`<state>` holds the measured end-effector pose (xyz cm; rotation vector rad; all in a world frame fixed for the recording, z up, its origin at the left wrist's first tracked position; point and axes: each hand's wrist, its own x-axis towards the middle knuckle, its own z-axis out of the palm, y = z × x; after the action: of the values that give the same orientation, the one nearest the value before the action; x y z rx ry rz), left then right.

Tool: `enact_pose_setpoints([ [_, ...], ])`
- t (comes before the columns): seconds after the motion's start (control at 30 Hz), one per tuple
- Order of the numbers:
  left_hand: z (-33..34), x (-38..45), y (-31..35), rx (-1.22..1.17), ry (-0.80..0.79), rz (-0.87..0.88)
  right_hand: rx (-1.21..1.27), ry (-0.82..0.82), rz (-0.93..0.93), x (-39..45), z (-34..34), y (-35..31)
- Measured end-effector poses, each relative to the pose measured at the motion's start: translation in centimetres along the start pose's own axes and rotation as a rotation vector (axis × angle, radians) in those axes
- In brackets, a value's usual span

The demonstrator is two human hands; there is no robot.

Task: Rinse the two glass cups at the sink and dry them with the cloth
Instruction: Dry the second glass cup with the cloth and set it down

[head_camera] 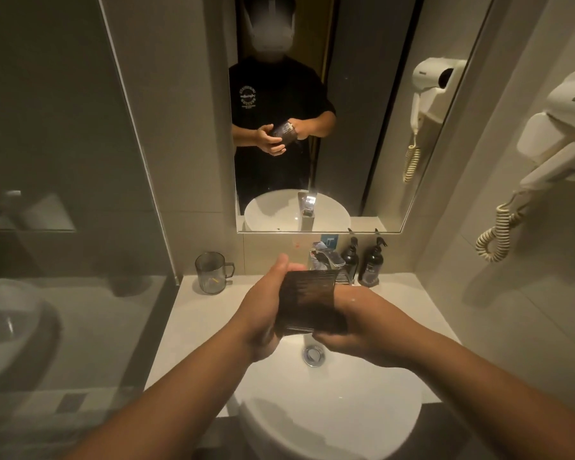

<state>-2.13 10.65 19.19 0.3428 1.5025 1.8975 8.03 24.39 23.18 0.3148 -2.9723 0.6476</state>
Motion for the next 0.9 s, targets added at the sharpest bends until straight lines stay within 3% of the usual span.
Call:
enact_pose_setpoints([
  [0.13, 0.5, 0.6, -0.8, 0.112, 0.102, 0.267, 0.221, 0.109, 0.151, 0.0, 0.9, -0.8],
  [0.3, -0.6, 0.7, -1.1, 0.383, 0.076, 0.628, 1.218, 0.172, 0.381, -0.2, 0.4, -2.0],
  [0.37, -0.8, 0.9, -1.3, 0.455, 0.074, 0.707, 1.399, 0.169, 0.404, 0.0, -0.2, -2.3],
  [0.43, -0.9, 1.0, -1.3, 0.401, 0.036, 0.624, 1.277, 0.15, 0.404, 0.2, -0.8, -2.1],
  [0.53, -0.4, 0.8, -0.1, 0.077, -0.072, 0.204, 0.378, 0.124, 0.233, 0.3, -1.2, -0.3],
  [0.6, -0.2, 0.7, 0.7, -0.019, -0.099, 0.012, 0.017, 0.013, 0.085, 0.5, -1.0, 0.5],
  [0.67, 0.0, 1.0, 0.8, 0.03, -0.07, -0.013, -0.061, -0.041, 0.029, 0.7, -0.5, 0.7],
  [0.73, 0.5, 1.4, 0.5, 0.046, -0.001, 0.076, -0.001, -0.008, 0.03, 0.9, -0.2, 0.4],
  [0.9, 0.2, 2.2, -1.2, 0.057, 0.076, 0.349, 0.379, 0.126, 0.279, 0.8, 0.7, -0.6],
])
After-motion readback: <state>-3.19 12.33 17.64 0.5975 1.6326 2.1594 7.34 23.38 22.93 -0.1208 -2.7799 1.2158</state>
